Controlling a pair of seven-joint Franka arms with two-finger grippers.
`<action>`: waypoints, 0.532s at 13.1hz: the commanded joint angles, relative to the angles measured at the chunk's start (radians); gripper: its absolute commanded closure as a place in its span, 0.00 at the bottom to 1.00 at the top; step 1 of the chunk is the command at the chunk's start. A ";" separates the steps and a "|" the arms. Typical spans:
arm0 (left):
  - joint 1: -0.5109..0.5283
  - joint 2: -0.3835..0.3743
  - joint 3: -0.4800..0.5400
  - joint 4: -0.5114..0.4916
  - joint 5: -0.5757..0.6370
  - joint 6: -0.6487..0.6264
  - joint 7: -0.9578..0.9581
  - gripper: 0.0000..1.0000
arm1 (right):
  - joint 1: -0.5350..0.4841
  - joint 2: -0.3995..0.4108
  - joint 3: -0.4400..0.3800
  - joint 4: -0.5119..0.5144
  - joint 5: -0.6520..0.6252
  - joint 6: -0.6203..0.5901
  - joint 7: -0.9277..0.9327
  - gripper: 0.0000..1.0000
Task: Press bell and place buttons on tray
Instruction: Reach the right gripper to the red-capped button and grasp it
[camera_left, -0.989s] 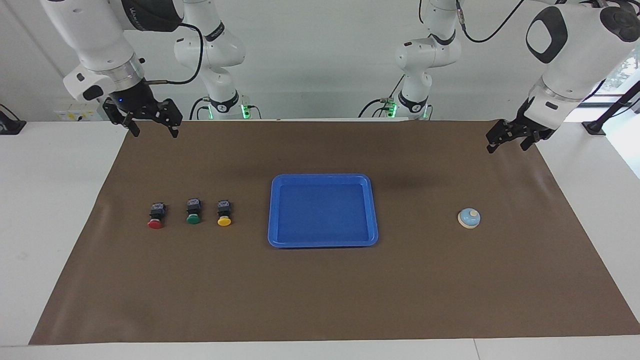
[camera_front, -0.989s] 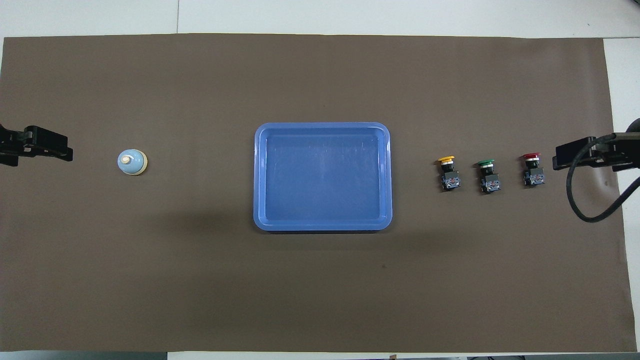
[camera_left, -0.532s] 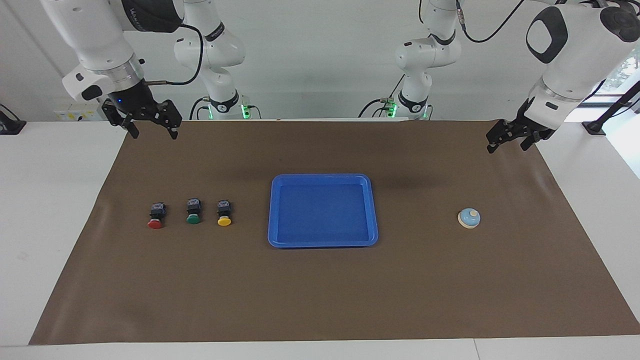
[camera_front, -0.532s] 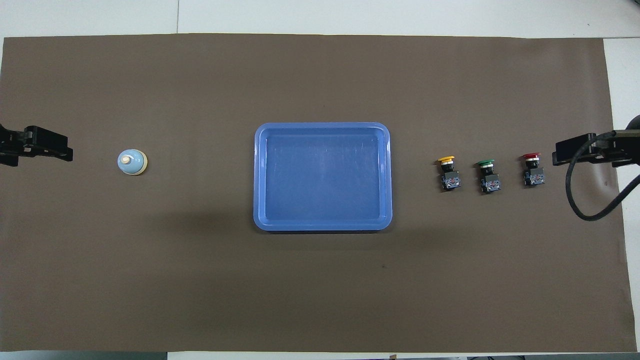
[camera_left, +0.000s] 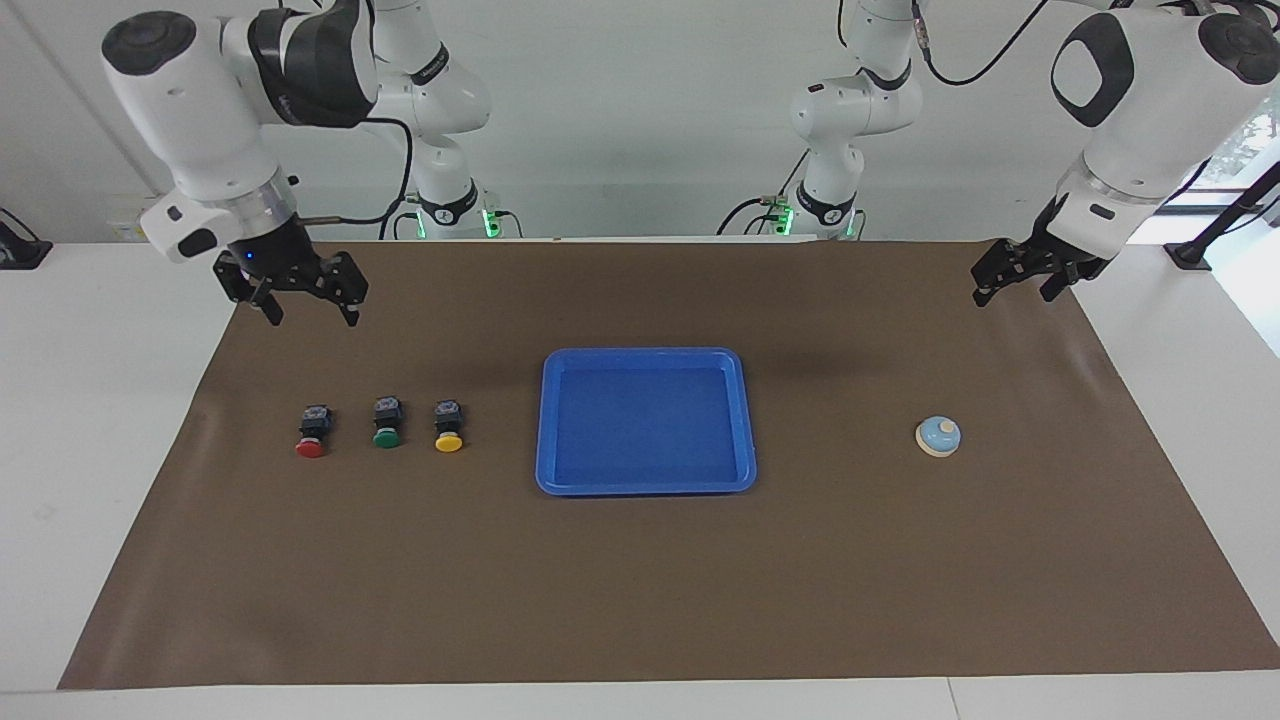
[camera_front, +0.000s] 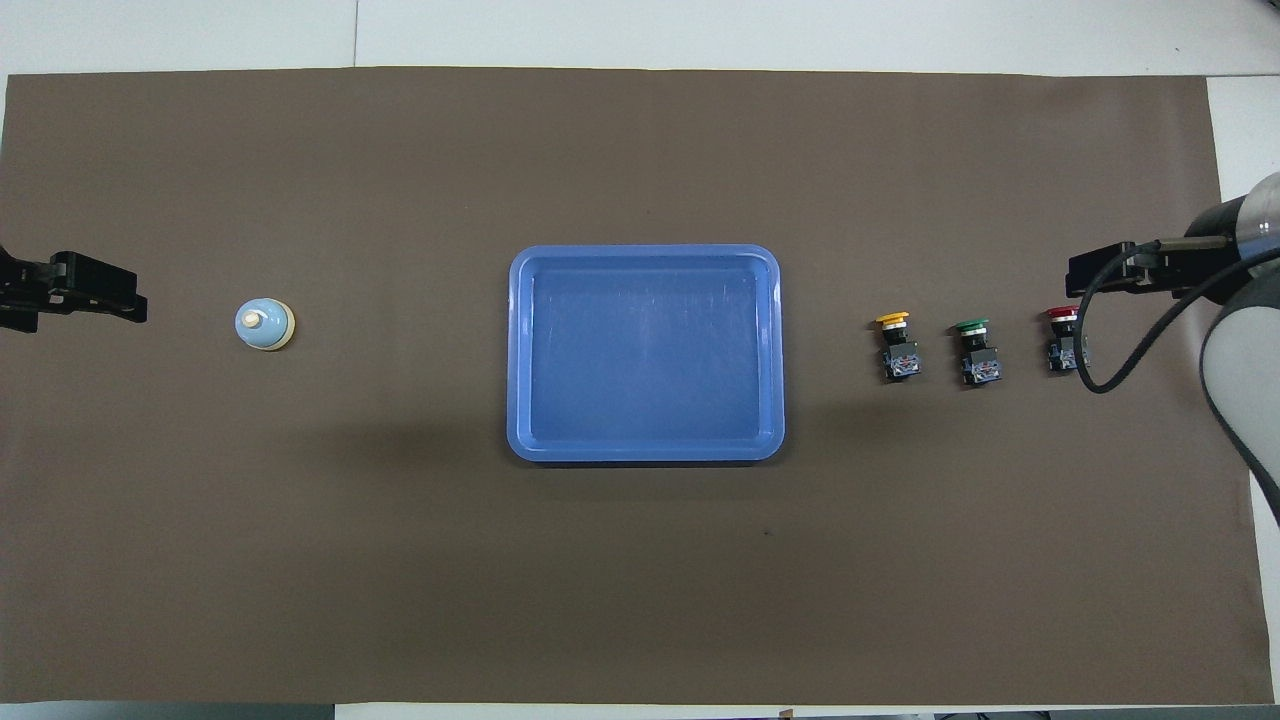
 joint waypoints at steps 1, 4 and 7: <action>-0.009 0.003 0.010 0.017 -0.011 -0.019 0.004 0.00 | -0.062 0.107 0.012 0.008 0.014 0.085 -0.112 0.00; -0.007 0.003 0.007 0.017 -0.011 -0.020 0.004 0.00 | -0.129 0.167 0.010 -0.011 0.069 0.171 -0.197 0.00; 0.004 0.001 0.008 0.017 -0.011 -0.020 0.006 0.00 | -0.160 0.181 0.010 -0.104 0.069 0.257 -0.200 0.00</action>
